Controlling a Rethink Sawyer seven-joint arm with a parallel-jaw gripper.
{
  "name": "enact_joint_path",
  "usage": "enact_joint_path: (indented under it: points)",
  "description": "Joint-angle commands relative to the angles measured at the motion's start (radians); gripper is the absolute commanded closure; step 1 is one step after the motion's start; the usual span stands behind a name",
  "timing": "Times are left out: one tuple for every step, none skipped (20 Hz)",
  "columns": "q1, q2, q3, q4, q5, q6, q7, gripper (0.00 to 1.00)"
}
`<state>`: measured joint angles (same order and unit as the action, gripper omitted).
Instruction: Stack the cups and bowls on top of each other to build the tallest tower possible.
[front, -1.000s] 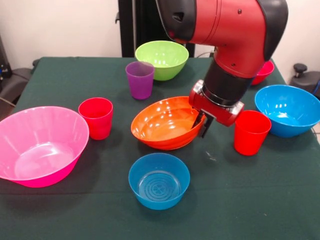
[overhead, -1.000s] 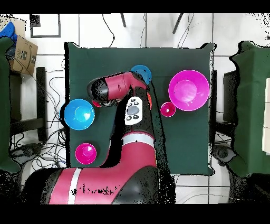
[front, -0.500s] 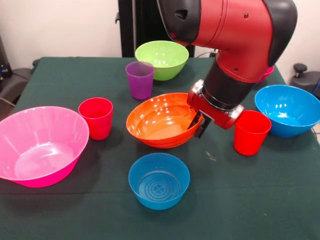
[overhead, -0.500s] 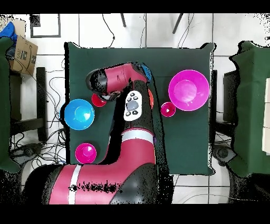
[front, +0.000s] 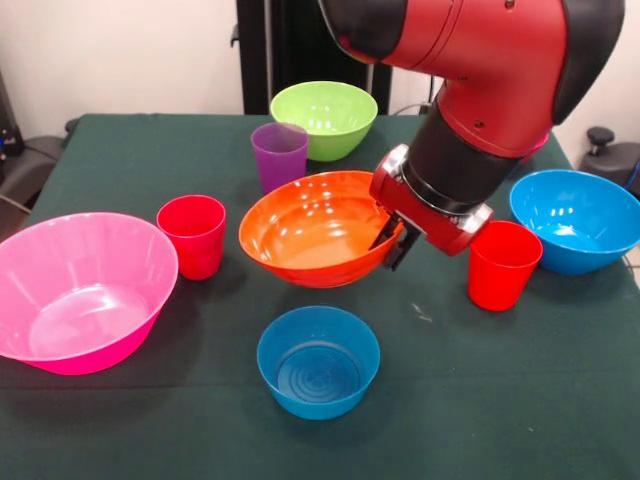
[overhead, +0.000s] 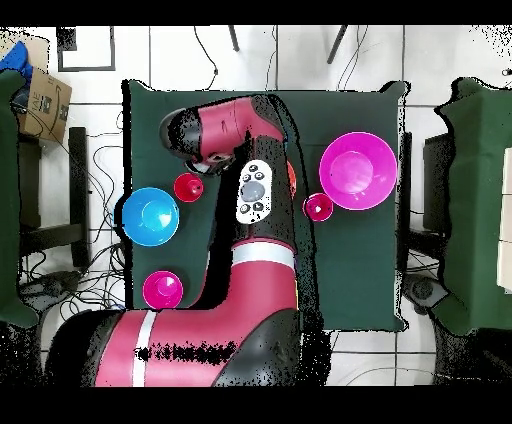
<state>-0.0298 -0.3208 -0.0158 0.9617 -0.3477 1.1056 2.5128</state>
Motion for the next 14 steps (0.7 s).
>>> enact_joint_path:
  points:
    - [-0.017, 0.005, 0.067, -0.142, -0.057, 0.136, -0.27, 1.0]
    - [-0.016, 0.013, 0.069, -0.158, -0.059, 0.14, -0.269, 1.0]
    - [-0.015, 0.019, 0.069, -0.168, -0.058, 0.144, -0.265, 1.0]
    - [-0.014, 0.026, 0.07, -0.187, -0.059, 0.153, -0.265, 1.0]
    - [-0.014, 0.032, 0.071, -0.196, -0.058, 0.156, -0.262, 1.0]
    - [-0.012, 0.04, 0.071, -0.207, -0.057, 0.156, -0.258, 1.0]
    - [-0.01, 0.047, 0.071, -0.218, -0.057, 0.156, -0.253, 1.0]
    - [-0.007, 0.053, 0.069, -0.224, -0.057, 0.152, -0.246, 1.0]
    - [-0.005, 0.059, 0.068, -0.232, -0.058, 0.15, -0.241, 1.0]
    - [-0.003, 0.059, 0.066, -0.232, -0.056, 0.147, -0.234, 1.0]
    - [-0.001, 0.063, 0.064, -0.241, -0.055, 0.149, -0.23, 1.0]
    - [0.0, 0.068, 0.062, -0.251, -0.054, 0.151, -0.226, 1.0]
    - [0.001, 0.076, 0.063, -0.266, -0.053, 0.156, -0.225, 1.0]
    - [0.002, 0.082, 0.063, -0.275, -0.053, 0.157, -0.223, 1.0]
